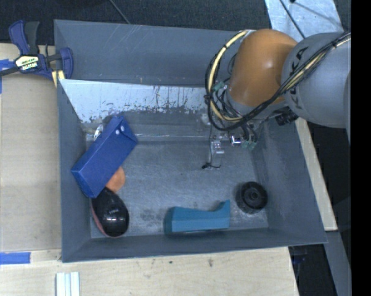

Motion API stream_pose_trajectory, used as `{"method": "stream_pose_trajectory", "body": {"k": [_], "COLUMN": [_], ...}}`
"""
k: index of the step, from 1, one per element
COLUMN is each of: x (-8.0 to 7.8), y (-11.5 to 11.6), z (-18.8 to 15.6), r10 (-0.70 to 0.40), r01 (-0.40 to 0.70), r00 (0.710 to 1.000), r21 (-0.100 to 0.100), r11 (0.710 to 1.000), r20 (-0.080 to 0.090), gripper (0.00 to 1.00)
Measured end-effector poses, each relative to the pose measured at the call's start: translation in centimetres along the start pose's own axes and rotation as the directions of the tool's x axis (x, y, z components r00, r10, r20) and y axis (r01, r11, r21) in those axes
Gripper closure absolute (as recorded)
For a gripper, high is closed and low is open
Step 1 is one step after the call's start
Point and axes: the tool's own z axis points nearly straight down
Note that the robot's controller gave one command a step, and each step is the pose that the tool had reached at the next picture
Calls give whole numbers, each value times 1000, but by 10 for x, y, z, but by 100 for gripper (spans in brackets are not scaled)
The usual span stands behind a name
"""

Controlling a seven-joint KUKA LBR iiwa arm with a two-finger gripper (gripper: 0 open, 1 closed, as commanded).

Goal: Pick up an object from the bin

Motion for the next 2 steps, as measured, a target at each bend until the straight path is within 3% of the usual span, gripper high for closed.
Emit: {"method": "stream_pose_trajectory", "body": {"k": [1,2], "x": [-2,30], "y": [0,-52], "z": [-5,40], "r10": [0,-120], "r01": [0,120], "r00": [1000,993], "r21": [0,1], "r11": [1000,993], "r20": [9,10], "gripper": [0,0]}}
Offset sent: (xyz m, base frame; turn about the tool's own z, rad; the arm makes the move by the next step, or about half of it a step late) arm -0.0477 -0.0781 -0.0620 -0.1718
